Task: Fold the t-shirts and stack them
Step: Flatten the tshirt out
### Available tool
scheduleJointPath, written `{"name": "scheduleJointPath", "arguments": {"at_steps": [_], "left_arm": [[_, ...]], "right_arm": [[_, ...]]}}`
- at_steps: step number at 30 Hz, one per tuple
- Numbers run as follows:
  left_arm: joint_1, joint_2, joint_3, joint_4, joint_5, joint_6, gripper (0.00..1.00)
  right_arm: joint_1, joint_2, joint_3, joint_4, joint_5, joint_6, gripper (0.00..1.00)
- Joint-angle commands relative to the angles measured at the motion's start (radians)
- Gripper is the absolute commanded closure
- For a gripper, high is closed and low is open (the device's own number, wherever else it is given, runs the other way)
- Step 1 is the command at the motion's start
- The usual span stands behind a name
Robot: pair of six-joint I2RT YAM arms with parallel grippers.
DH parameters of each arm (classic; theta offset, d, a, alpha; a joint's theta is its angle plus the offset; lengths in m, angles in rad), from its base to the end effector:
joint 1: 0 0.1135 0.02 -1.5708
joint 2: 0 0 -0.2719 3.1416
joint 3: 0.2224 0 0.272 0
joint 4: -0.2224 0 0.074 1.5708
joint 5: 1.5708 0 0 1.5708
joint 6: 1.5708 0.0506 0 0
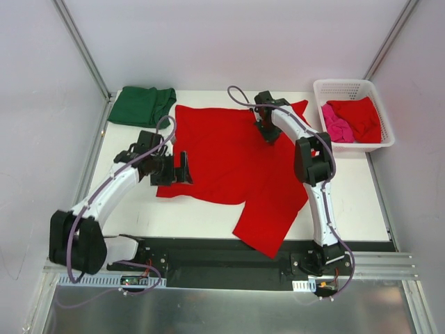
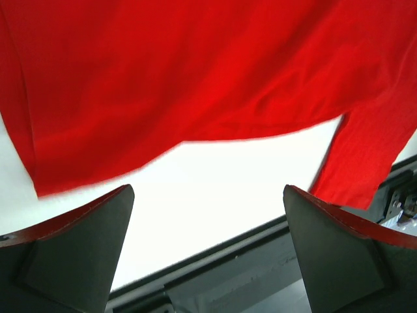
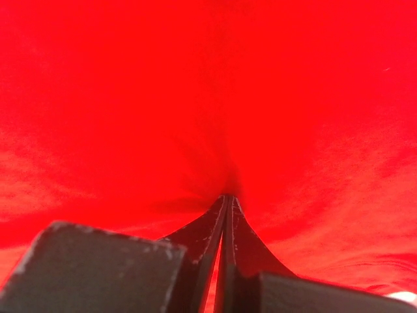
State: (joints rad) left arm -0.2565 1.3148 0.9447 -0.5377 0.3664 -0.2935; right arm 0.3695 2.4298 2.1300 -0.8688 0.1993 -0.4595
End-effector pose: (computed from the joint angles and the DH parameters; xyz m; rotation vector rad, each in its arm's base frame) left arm 0.2806 -0.0923 0.2410 0.1139 2.5193 -0.6840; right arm 0.5123 0.1876 0.1563 -1.0501 2.5249 -0.2982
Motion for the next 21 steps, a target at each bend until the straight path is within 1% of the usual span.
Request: {"name": "scheduleJointPath", "arguments": {"at_steps": [1, 3, 5, 8, 10, 12, 15, 16, 21], "left_arm": [[-0.009, -0.187, -0.111, -0.074, -0.021, -0.048, 0.01], [-0.01, -0.233, -0.138, -0.076, -0.052, -0.068, 0.01], [-0.009, -0.236, -0.138, -0.079, -0.061, -0.075, 0.01], [-0.01, -0.204, -0.112, -0.093, -0.092, -0.075, 0.01], [-0.01, -0.155, -0.095, -0.099, -0.151, -0.079, 0.01], [-0.009, -0.096, -0.08, -0.11, -0.197, -0.093, 0.01], [-0.01, -0.03, -0.08, -0.105, -0.225, -0.134, 0.02], [-0.009, -0.017, -0.083, -0.102, -0.254, -0.141, 0.02], [-0.01, -0.012, -0.119, -0.082, -0.349, -0.168, 0.03]], "right_arm": [[-0.006, -0.097, -0.031, 0.021, -0.099, 0.047, 0.96], [-0.006, -0.109, -0.031, 0.021, -0.162, 0.061, 0.97], [-0.006, -0.117, -0.031, 0.024, -0.224, 0.08, 0.98], [-0.003, -0.126, -0.041, 0.027, -0.276, 0.093, 0.99], [0.002, -0.152, -0.061, 0.037, -0.299, 0.102, 0.99], [0.005, -0.198, -0.11, 0.06, -0.314, 0.111, 0.99], [0.008, -0.261, -0.203, 0.121, -0.351, 0.131, 0.97], [0.008, -0.297, -0.223, 0.134, -0.374, 0.139, 0.96], [0.011, -0.354, -0.257, 0.145, -0.403, 0.157, 0.93]]}}
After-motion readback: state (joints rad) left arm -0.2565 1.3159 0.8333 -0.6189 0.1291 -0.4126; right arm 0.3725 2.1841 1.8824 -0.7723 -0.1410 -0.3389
